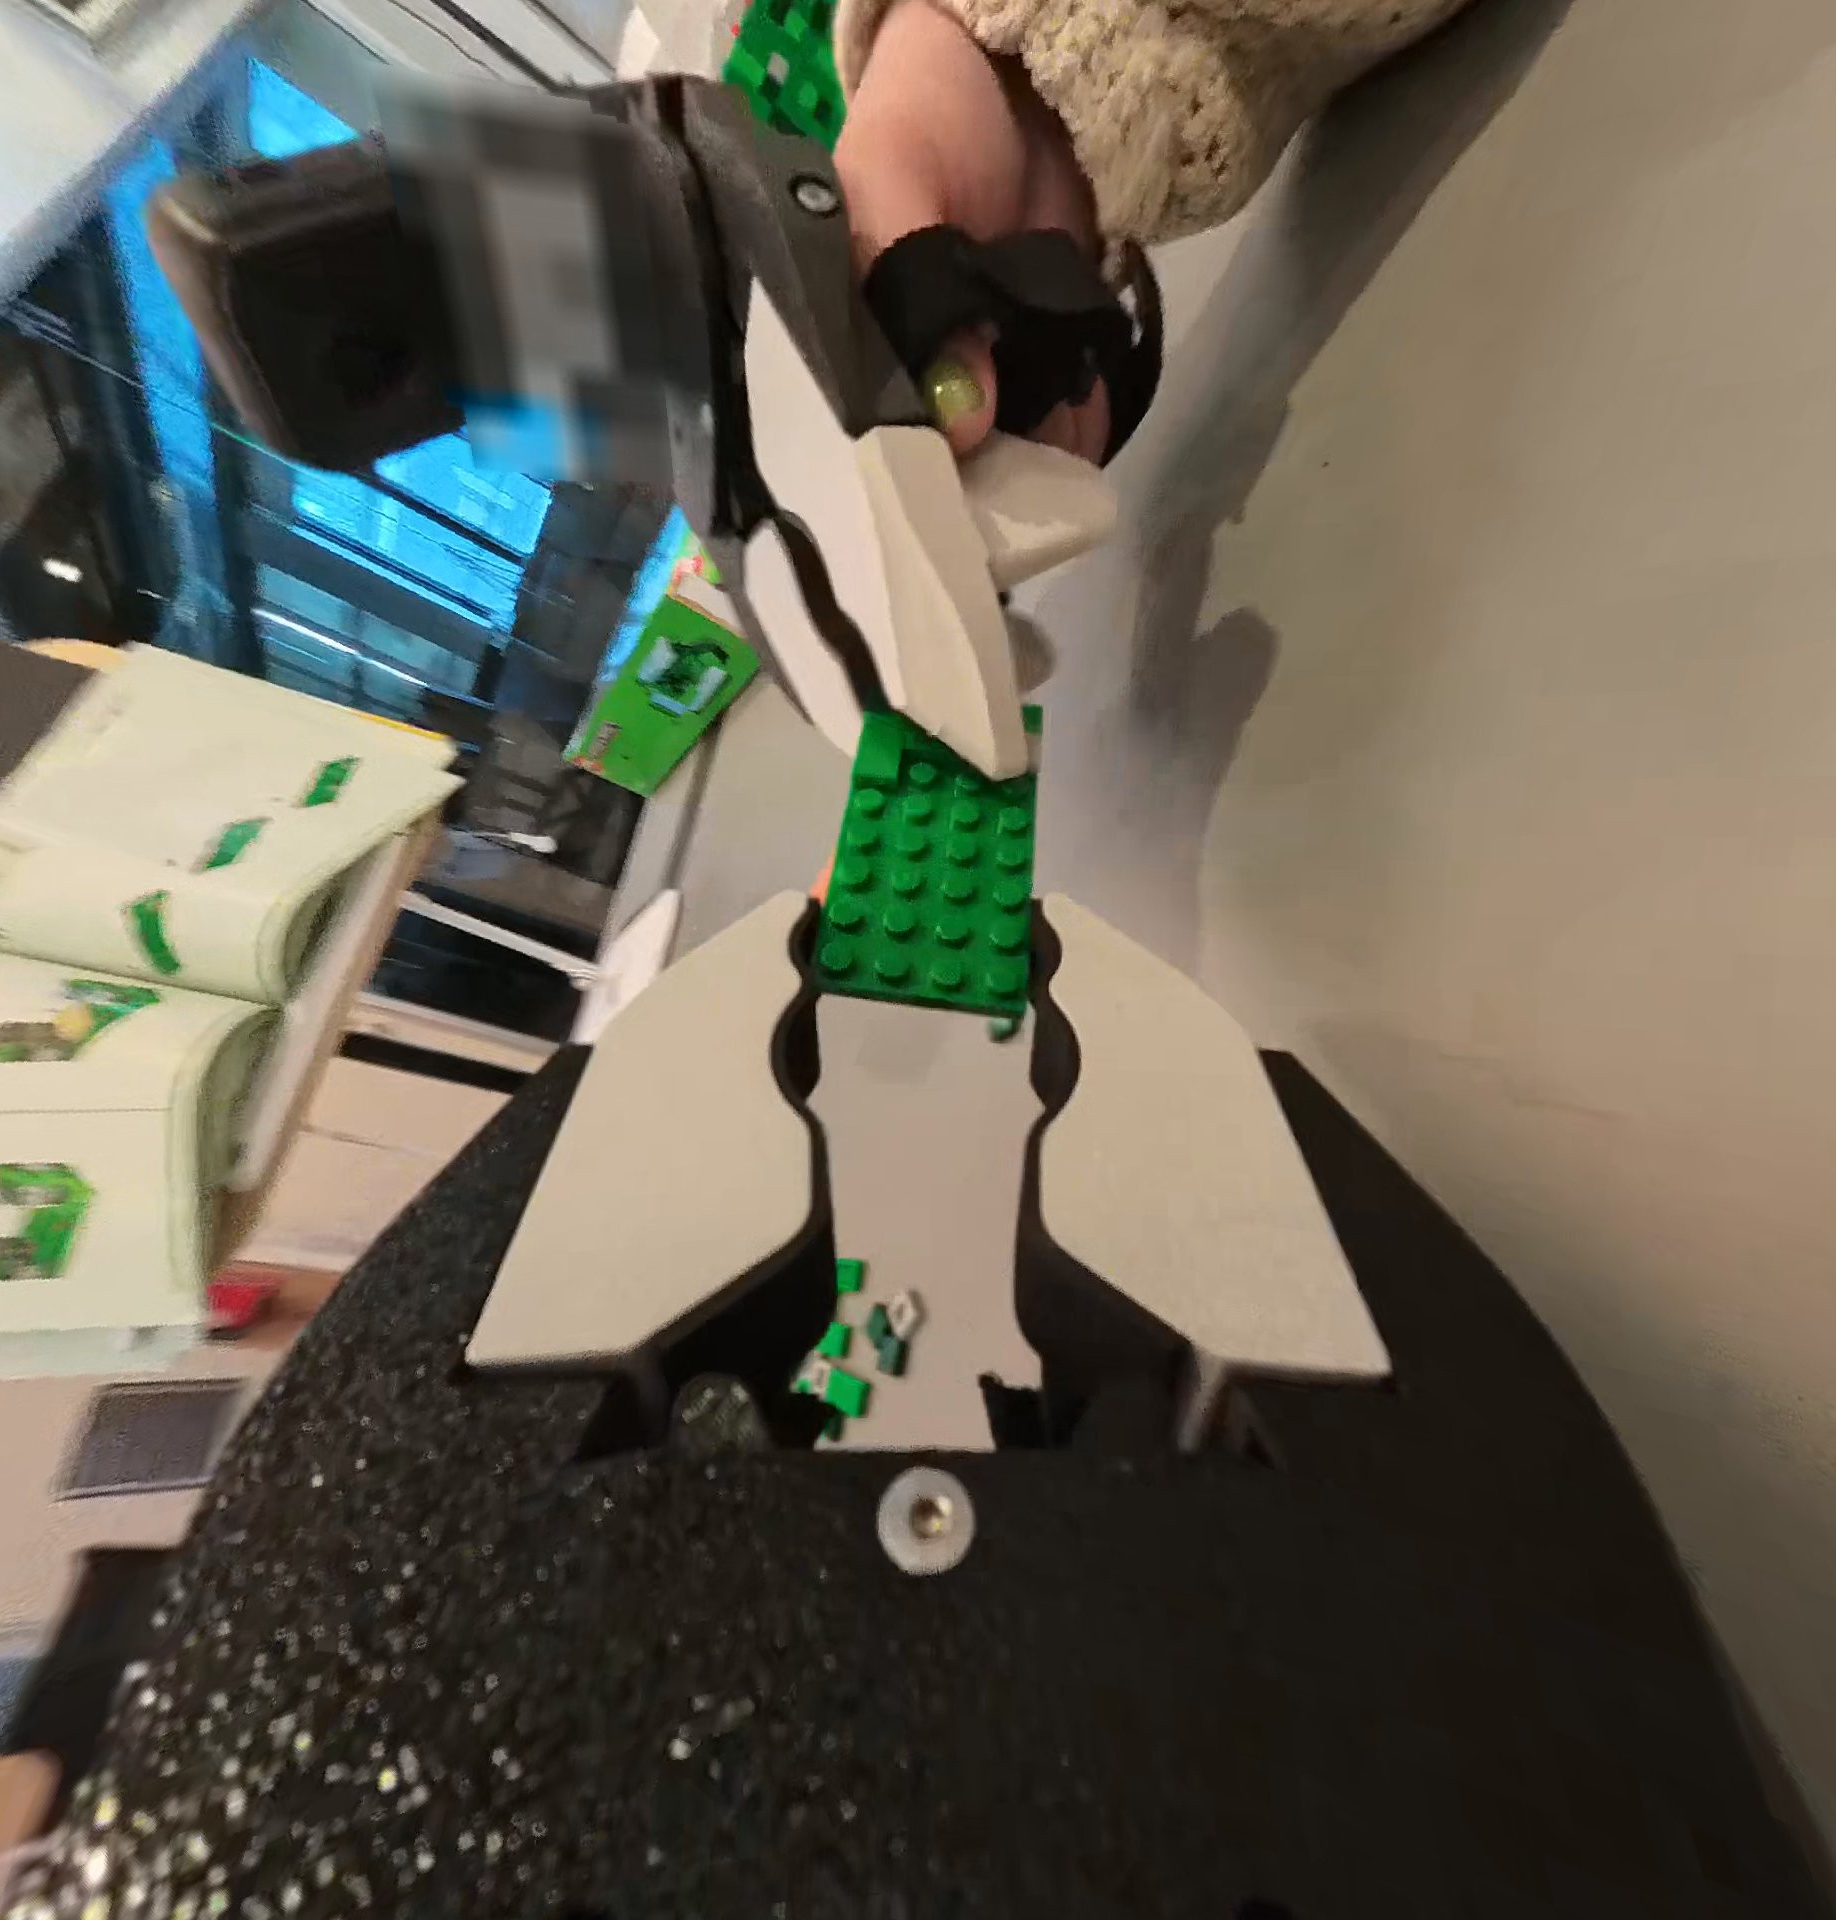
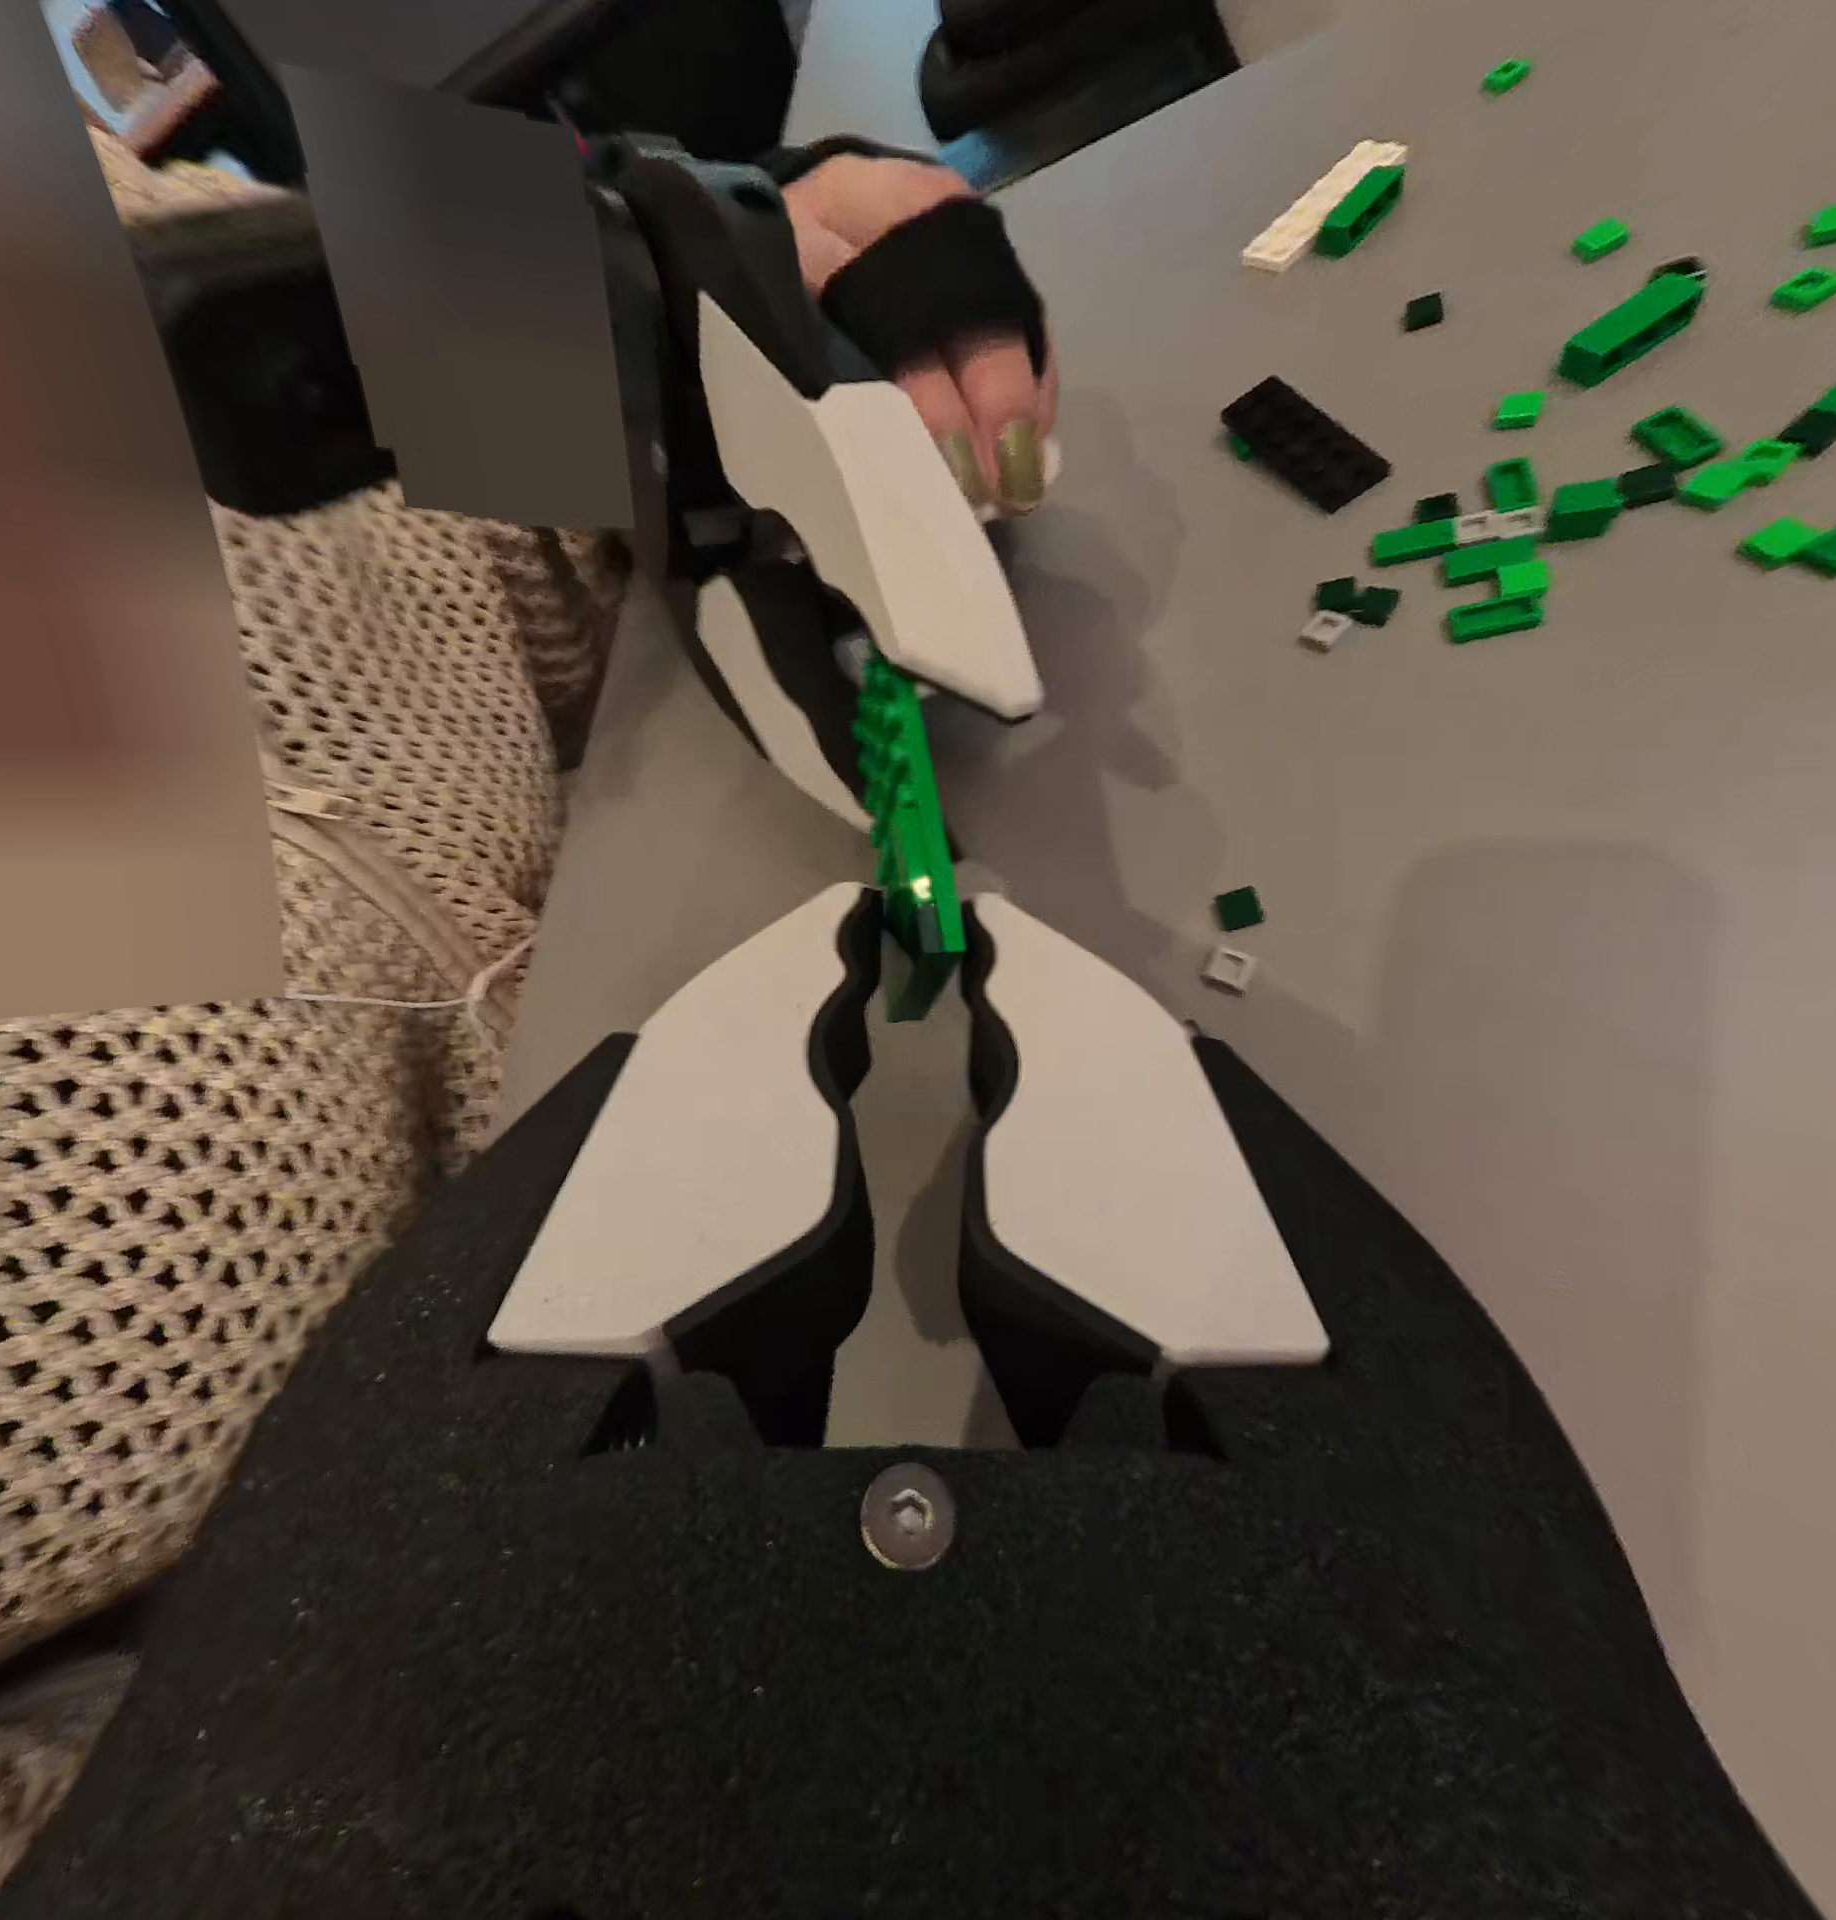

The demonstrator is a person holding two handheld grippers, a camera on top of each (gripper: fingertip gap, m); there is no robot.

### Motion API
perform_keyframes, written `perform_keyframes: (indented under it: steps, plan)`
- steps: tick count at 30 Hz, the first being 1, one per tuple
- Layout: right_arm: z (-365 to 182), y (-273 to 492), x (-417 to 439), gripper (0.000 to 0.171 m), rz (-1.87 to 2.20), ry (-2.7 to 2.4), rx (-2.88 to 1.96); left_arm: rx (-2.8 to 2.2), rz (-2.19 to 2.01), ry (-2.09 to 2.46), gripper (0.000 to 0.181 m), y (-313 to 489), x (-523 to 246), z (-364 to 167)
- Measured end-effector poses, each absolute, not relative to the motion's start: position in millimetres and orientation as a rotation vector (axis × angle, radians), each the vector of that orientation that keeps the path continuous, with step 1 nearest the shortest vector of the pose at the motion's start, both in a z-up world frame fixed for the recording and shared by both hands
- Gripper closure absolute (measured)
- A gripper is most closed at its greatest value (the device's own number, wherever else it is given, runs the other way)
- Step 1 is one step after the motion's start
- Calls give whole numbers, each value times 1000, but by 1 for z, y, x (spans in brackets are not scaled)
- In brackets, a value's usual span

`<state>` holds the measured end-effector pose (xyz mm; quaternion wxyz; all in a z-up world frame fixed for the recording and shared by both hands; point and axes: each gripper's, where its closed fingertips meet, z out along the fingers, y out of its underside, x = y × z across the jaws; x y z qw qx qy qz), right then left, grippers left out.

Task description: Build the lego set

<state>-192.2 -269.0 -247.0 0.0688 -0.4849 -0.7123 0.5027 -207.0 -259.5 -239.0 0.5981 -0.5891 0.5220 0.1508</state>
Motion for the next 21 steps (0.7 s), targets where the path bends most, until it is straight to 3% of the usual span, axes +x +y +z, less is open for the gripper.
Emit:
perform_keyframes:
  steps: [3,7,13,17,21]
  plan:
    - [-251,-246,-196,141,1308,-2107,-1430,-1560,154,1207,145,-262,-206,-254]
    - [-265,-210,-199,143,853,-2103,-1273,-1805,-89,1173,145,-270,-208,-273]
    - [-279,-218,-214,148,660,-2290,-1051,-2010,-243,1114,145,-276,-215,-289]
    - [-285,-225,-222,155,682,-2442,-1041,-2055,-350,1096,114,-280,-214,-292]
    - [-291,-226,-227,157,650,-2546,-988,-2013,-349,1136,112,-281,-215,-290]
